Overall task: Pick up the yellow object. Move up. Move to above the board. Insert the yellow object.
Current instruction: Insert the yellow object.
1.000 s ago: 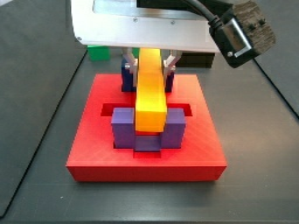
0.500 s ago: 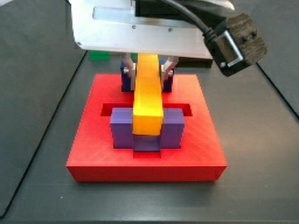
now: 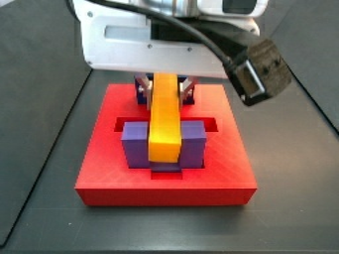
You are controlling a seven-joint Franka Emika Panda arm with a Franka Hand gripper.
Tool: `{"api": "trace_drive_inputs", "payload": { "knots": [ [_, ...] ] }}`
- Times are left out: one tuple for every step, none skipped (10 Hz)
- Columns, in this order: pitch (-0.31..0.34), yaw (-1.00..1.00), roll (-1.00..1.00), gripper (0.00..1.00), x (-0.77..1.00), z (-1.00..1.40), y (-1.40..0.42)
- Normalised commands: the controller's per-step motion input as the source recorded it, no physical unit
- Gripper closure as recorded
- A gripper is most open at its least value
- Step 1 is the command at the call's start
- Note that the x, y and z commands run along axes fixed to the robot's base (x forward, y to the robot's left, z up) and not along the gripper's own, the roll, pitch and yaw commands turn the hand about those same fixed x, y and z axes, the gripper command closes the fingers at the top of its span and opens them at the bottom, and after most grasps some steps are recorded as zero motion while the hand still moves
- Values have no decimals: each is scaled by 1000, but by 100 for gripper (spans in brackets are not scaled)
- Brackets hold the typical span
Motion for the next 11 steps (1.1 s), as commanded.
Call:
{"api": "trace_drive_inputs", "payload": {
  "knots": [
    [0, 17, 139, 100, 6, -274, -57],
    [0, 0, 107, 100, 0, -237, -26],
    [0, 0, 80, 100, 6, -214, 0],
    [0, 0, 49, 100, 6, -203, 0],
    [0, 14, 10, 100, 17, -160, -20],
    [-13, 34, 0, 100, 40, -126, -111],
    [-40, 37, 0, 100, 0, -137, -143],
    [-59, 31, -27, 100, 0, -166, -106],
    [-61, 17, -50, 100, 0, -174, -63],
    [-44, 0, -17, 100, 40, -189, -11],
    [-50, 0, -34, 100, 66, -160, -31]
  ]
}}
